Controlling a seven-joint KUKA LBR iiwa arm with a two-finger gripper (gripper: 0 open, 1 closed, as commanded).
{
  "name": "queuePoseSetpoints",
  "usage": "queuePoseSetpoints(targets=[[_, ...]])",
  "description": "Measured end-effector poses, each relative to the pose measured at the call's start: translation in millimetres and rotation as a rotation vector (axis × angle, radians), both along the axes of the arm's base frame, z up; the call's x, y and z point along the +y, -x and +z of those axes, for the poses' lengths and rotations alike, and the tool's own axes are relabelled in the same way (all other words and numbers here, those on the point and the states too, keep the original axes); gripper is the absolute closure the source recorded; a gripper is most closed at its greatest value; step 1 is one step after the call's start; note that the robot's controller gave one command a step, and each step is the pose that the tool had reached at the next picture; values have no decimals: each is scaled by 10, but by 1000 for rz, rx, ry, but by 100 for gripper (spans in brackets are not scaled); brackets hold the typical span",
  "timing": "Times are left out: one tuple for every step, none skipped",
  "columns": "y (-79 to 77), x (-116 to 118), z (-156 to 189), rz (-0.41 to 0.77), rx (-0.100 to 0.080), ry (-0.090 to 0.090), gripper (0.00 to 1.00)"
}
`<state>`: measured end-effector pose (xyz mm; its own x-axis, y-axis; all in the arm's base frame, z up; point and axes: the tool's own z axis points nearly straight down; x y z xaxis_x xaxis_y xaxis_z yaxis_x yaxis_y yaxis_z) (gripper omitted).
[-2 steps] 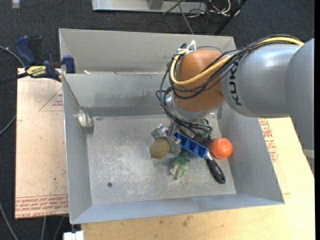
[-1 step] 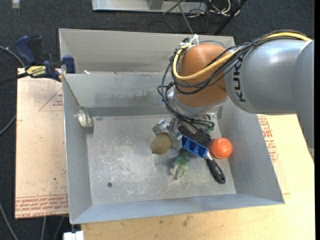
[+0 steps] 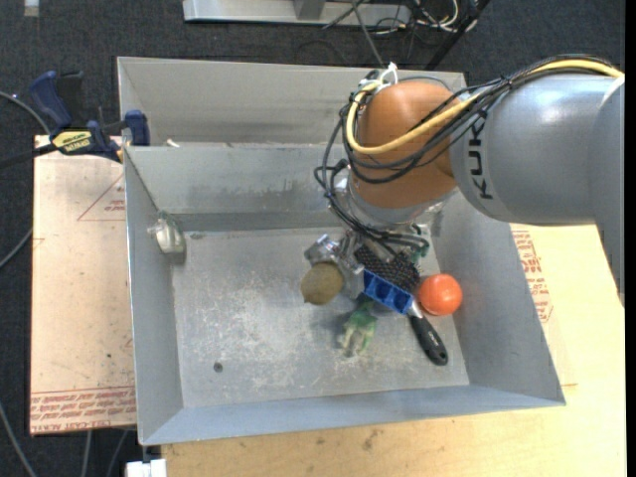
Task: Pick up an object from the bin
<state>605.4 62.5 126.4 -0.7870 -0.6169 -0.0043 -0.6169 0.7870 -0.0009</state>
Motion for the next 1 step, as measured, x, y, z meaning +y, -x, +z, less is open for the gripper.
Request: queuePoseSetpoints(targets=[[16,1,143,0,7,0,100]])
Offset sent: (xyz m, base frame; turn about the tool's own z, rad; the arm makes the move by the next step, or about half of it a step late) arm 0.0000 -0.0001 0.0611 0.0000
